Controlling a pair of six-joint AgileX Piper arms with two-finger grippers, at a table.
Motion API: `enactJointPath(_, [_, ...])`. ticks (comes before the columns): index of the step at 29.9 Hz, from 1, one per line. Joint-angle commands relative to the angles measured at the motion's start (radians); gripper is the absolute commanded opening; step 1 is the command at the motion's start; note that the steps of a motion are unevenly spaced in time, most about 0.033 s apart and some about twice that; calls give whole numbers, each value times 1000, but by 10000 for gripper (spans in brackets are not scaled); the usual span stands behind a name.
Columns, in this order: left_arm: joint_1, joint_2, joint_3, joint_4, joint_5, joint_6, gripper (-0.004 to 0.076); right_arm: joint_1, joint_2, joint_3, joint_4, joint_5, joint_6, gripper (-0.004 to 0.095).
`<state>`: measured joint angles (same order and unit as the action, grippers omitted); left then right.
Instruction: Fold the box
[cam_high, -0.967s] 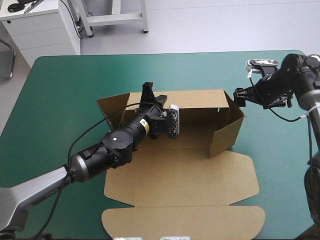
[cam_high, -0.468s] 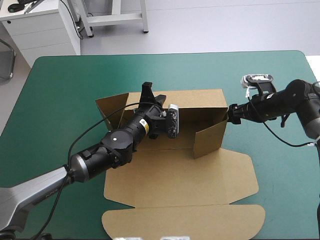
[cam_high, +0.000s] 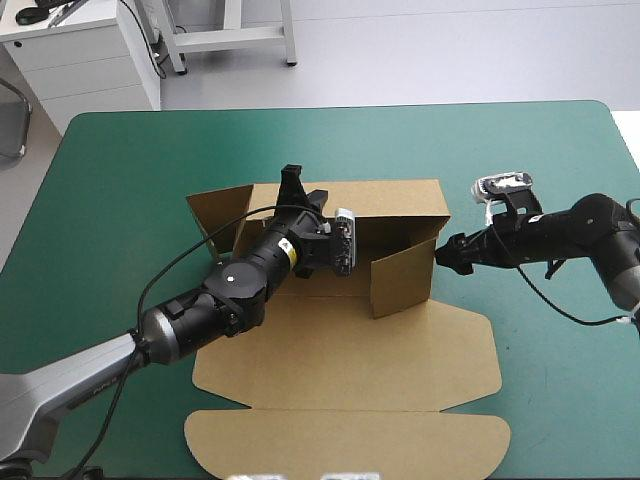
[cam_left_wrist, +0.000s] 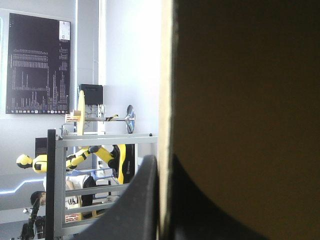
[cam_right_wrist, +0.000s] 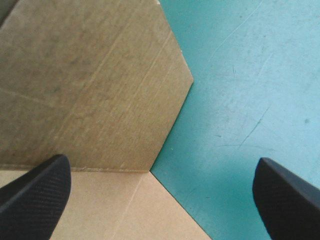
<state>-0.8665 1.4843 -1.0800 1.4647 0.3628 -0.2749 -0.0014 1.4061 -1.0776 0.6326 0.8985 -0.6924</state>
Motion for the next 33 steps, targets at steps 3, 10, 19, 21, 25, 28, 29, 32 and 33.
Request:
enactJointPath(3, [-3, -21, 9, 33, -14, -19, -8, -2, -39, -21, 80, 33, -32, 900])
enactJointPath(10, [-3, -17, 25, 33, -14, -19, -8, -2, -39, 6, 168, 98, -104, 899])
enactJointPath(19, [-3, -17, 25, 35, -4, -19, -8, 0, -39, 122, 285, 108, -228, 899])
enactJointPath(21, [-3, -17, 25, 35, 6, -19, -8, 0, -46, 122, 305, 106, -239, 899])
enactJointPath(25, [-3, -17, 25, 35, -5, -19, -8, 9, -55, 122, 363, 38, -292, 834])
enactJointPath(28, [-3, -17, 25, 35, -19, -19, -8, 80, -55, 122, 352, -37, -294, 768])
enactJointPath(29, [-3, -17, 25, 33, -21, -19, -8, 116, -55, 122, 333, -76, -294, 754])
enactJointPath(32, [-3, -17, 25, 27, -23, -19, -8, 204, -55, 122, 264, -251, -239, 713])
enactJointPath(33, [-3, -17, 25, 27, -21, -20, -8, 225, -55, 122, 235, -302, -209, 701])
